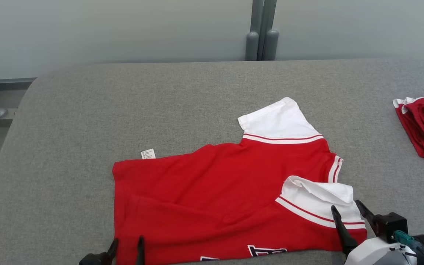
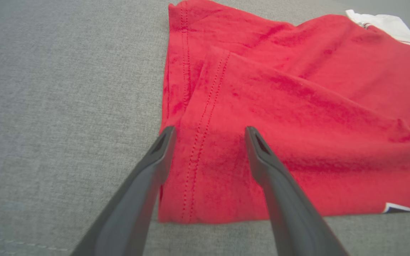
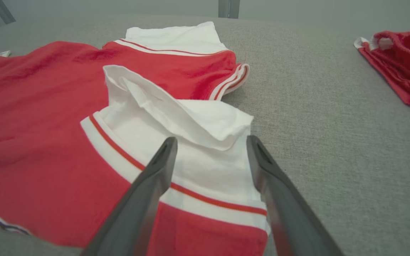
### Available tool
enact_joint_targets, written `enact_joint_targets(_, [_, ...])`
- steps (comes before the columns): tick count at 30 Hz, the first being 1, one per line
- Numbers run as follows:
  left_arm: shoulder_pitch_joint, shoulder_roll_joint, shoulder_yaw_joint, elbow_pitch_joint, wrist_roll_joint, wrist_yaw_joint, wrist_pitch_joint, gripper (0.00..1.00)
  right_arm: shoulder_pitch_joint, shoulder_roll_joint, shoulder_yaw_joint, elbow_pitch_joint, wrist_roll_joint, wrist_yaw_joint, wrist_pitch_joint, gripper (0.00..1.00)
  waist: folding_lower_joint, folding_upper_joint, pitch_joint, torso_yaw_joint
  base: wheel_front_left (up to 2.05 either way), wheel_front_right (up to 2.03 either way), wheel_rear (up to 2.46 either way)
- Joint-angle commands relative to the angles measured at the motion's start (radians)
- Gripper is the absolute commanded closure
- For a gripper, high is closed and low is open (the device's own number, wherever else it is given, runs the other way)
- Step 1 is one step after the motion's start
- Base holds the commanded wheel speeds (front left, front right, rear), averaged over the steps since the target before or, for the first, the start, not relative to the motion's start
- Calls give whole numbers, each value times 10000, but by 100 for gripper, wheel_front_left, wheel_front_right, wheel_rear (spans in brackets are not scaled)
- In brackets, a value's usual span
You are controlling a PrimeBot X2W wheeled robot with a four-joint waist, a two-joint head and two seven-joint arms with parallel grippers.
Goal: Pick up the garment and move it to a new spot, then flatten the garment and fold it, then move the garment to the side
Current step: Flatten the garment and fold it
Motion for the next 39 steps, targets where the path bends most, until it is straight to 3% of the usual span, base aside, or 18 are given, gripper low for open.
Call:
enact_joint_targets(1, [-51,53,5,-10,-30,6,2,0,-103,19,-61,101,-39,-13,1,0,0,0,26,80,0,0,0])
enact_joint_targets(3, [-34,53,-13,-8,-40,-2,2,0,-190,46,-146,219,-14,-13,3,0,0,0,33,151,0,0,0])
enact_joint_targets(5, [-6,53,-5,-16,-63,13,2,0,-229,112,-245,361,35,-13,1,22,0,0,42,205,0,0,0])
enact_joint_targets(8, [20,52,-29,-37,-26,7,2,0,-319,157,-385,532,46,-13,3,33,0,0,55,264,0,0,0])
enact_joint_targets(9, [27,52,-26,-53,-18,-1,2,0,-365,185,-439,578,85,-13,3,45,0,0,65,277,0,0,0])
enact_joint_targets(12, [45,52,-15,-94,22,-25,2,0,-448,251,-481,658,46,-13,1,68,0,0,96,298,0,0,0])
enact_joint_targets(13, [39,52,-13,-103,44,-33,2,0,-463,265,-495,663,43,-13,3,95,0,0,108,299,0,0,0])
enact_joint_targets(14, [40,52,-12,-110,58,-37,2,0,-500,282,-521,649,62,-13,1,100,0,0,117,297,0,0,0])
enact_joint_targets(22, [-16,52,-69,-107,163,-102,2,0,-1158,247,-702,855,83,-13,2,100,0,0,190,272,0,0,0])
enact_joint_targets(23, [-55,52,-101,-97,184,-108,2,0,-1417,259,-744,996,45,-13,3,76,0,0,201,293,0,0,0])
enact_joint_targets(24, [-73,53,-121,-93,176,-107,2,0,-1533,253,-757,1086,25,-13,2,43,0,0,209,306,0,0,0])
enact_joint_targets(25, [-89,52,-140,-85,186,-112,2,0,-1655,245,-750,1197,-13,-13,2,0,0,0,216,322,0,0,0])
enact_joint_targets(31, [-120,54,-200,-24,224,-141,2,0,-2304,358,-861,1682,-13,-13,2,0,0,0,242,416,0,0,0])
enact_joint_targets(39, [-67,52,-171,-93,176,-61,2,0,-2202,498,-993,858,-76,-13,3,0,0,0,229,437,0,0,0])
